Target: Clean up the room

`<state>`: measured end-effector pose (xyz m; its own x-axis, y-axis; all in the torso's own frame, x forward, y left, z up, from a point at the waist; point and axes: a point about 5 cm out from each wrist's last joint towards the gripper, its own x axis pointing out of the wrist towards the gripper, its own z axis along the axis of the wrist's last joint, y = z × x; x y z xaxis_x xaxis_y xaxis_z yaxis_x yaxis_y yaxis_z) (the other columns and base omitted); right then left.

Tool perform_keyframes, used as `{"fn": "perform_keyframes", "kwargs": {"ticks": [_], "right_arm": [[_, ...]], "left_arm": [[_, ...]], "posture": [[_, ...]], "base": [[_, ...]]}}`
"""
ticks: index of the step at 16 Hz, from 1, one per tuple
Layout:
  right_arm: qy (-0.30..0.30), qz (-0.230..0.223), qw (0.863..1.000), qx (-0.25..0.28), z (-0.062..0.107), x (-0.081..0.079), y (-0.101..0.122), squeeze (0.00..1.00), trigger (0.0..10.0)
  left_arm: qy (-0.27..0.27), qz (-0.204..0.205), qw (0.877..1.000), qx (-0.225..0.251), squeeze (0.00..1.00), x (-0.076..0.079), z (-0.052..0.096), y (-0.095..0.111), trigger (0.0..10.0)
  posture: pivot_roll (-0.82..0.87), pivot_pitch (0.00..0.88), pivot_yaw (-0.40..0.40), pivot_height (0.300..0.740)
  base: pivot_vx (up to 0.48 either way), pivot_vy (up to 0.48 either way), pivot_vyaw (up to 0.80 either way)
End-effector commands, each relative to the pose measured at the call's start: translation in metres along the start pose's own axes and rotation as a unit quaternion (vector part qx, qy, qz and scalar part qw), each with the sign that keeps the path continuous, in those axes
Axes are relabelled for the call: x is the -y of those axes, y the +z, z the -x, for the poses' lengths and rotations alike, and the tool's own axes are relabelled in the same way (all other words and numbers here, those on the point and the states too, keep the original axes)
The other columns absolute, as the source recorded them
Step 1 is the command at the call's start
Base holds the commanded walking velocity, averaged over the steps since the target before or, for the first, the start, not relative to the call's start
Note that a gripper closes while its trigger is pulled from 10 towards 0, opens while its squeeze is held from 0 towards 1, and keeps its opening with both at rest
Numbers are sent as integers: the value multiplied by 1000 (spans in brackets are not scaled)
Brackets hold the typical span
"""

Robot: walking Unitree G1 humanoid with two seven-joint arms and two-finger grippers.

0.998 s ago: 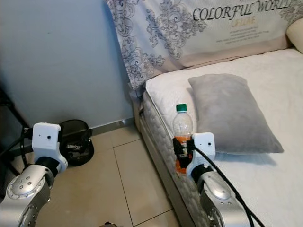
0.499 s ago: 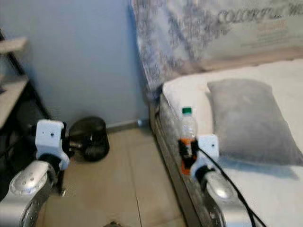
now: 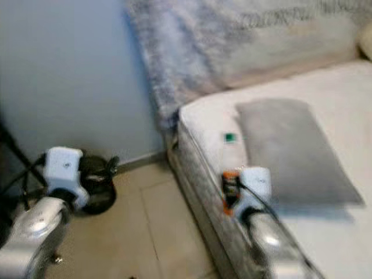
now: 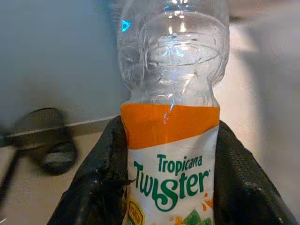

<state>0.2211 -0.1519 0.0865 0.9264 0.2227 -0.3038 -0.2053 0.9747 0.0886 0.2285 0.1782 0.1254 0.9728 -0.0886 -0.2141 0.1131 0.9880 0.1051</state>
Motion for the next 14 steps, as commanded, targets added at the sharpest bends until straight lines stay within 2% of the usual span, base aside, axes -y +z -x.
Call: {"fn": "perform_keyframes", "kwargs": {"ticks": [1,4,14], "right_arm": [[-2,9,1000,3,2,5,2,0,10000],[-7,10,1000,1,0,6,2,0,10000],[-4,15,1000,1,-1,1,0,0,10000]], "left_arm": [[-4,2,1000,2,0,2,0,1,10000],[-4,0,1000,3,0,3,0,1,10000],[-8,-7,1000,4,0,3,-2,1,10000]], "posture": [[-31,0,38,740],[-27,0,36,740],[-25,0,44,740]], "base": [[315,0,800],[311,0,800],[313,0,0]]}}
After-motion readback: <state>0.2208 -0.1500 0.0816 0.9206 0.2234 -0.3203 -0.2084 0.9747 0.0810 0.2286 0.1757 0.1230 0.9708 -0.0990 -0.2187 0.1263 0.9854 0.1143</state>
